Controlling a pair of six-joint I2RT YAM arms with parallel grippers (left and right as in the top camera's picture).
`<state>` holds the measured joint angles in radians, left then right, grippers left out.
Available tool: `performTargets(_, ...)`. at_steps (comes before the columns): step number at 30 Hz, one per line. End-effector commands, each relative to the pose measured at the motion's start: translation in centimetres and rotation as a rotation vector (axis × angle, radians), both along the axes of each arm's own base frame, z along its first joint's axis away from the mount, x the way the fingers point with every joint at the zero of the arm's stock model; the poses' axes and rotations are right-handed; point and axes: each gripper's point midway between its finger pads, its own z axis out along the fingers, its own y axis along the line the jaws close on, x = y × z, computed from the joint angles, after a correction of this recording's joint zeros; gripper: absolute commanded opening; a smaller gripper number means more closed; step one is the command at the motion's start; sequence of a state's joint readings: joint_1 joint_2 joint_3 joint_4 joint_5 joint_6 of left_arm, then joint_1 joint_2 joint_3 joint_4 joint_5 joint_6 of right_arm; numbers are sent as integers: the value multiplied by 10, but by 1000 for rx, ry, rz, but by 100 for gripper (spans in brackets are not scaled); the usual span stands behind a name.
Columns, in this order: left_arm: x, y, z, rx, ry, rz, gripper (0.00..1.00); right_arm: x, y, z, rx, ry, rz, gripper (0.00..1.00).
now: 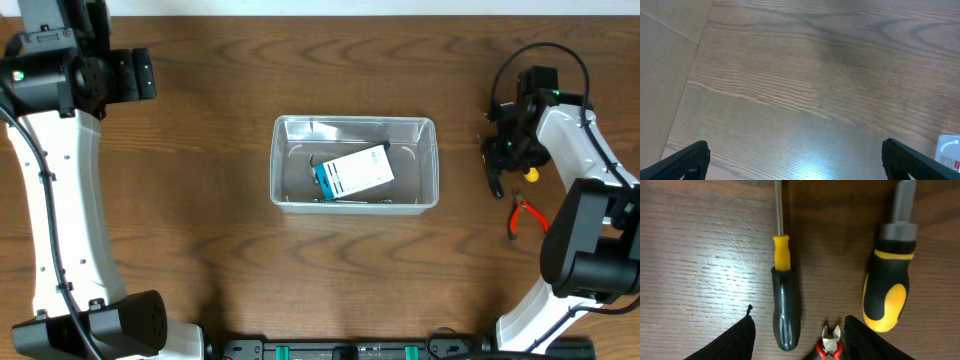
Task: Pack container
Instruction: 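Lower the right gripper and close it on the small yellow screwdriver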
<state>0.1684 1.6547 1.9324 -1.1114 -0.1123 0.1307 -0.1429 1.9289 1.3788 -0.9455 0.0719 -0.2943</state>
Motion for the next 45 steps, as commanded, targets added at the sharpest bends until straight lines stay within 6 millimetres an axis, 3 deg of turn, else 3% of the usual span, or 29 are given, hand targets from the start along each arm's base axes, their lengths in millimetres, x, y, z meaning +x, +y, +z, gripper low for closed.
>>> performTargets(1,-2,2,7,3,-18,12,98,-5,2,-12,23,33,-33,57)
performTargets(21,-2,2,7,3,-18,12,98,-22,6,-60,54,177,-34,53)
performTargets(24,-2,2,7,3,-18,12,98,-22,7,-60,54,177,-33,44)
performTargets(28,-2,2,7,3,-18,12,98,-23,7,-60,54,181,-34,23)
performTargets(34,-2,2,7,3,-17,12,98,-24,7,-60,55,184,-39,6)
performTargets(40,-2,2,7,3,-17,12,98,-14,9,-45,61,143,-47,1)
performTargets(45,-2,2,7,3,-18,12,98,14,11,0,65,19,-37,1)
